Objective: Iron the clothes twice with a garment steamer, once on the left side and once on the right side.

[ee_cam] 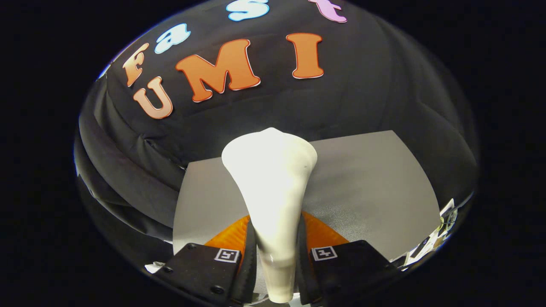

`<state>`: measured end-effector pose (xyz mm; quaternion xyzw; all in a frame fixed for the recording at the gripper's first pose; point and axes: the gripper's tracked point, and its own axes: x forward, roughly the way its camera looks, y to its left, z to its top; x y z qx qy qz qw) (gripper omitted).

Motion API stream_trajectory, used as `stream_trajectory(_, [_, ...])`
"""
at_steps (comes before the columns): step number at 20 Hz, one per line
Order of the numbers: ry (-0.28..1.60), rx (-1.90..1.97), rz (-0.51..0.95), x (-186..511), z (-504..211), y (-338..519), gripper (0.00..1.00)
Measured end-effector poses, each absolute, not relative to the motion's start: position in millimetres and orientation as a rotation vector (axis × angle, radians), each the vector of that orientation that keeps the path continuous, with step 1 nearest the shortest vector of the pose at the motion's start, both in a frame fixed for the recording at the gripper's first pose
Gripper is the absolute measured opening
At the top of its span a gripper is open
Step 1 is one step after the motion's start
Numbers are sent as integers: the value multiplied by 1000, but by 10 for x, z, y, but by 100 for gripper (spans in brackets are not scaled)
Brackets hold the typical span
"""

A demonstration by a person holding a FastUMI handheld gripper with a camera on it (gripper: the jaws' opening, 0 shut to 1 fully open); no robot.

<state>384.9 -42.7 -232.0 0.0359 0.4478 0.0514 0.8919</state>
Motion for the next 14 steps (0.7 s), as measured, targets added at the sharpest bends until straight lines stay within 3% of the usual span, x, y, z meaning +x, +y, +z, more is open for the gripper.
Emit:
stream_trajectory(2, [891,85,98,3821,-2267,-450,40])
stream_trajectory(14, [595,127,76,3102,-1545,-330,40])
